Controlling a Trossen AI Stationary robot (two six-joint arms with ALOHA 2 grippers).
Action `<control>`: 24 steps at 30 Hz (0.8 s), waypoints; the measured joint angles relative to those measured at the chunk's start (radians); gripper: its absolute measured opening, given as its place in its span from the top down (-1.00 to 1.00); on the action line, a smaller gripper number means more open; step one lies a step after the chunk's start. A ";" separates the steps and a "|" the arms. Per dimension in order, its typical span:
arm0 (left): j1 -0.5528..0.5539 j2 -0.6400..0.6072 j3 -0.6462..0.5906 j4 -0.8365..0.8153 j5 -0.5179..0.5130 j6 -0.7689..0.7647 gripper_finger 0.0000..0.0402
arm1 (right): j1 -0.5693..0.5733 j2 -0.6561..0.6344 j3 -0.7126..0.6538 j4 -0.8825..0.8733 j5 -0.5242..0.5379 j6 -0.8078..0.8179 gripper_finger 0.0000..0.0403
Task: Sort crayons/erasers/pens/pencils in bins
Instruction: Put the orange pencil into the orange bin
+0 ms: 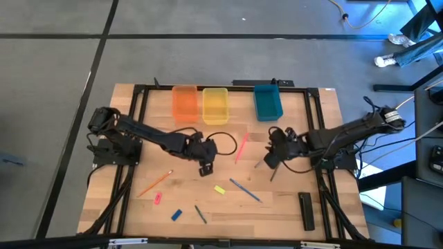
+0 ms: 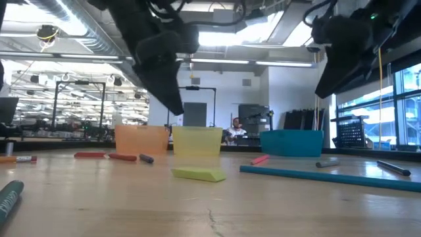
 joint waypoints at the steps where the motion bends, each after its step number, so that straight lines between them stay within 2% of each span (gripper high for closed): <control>1: -0.008 0.000 0.000 -0.022 -0.019 -0.030 0.50 | 0.018 -0.001 -0.016 0.050 0.007 0.000 0.42; 4: -0.026 0.000 -0.002 -0.087 -0.051 -0.109 0.50 | 0.056 0.000 -0.076 0.183 0.023 0.005 0.42; 10: -0.049 0.000 -0.079 -0.094 -0.051 -0.185 0.50 | 0.084 0.009 -0.215 0.488 0.028 0.005 0.42; 13: -0.022 0.000 -0.137 -0.045 0.003 -0.212 0.50 | 0.083 0.010 -0.277 0.607 0.032 0.003 0.42; 16: 0.006 0.000 -0.175 -0.034 0.044 -0.290 0.50 | 0.077 0.011 -0.312 0.660 0.076 -0.003 0.42; 19: 0.012 0.000 -0.180 -0.024 0.033 -0.304 0.50 | 0.070 0.011 -0.327 0.659 0.135 -0.039 0.42; 22: 0.034 0.000 -0.175 0.122 0.033 -0.244 0.50 | 0.049 0.011 -0.334 0.661 0.217 -0.116 0.42; 24: 0.048 -0.001 -0.171 0.200 0.074 -0.214 0.50 | 0.026 0.011 -0.333 0.670 0.287 -0.181 0.42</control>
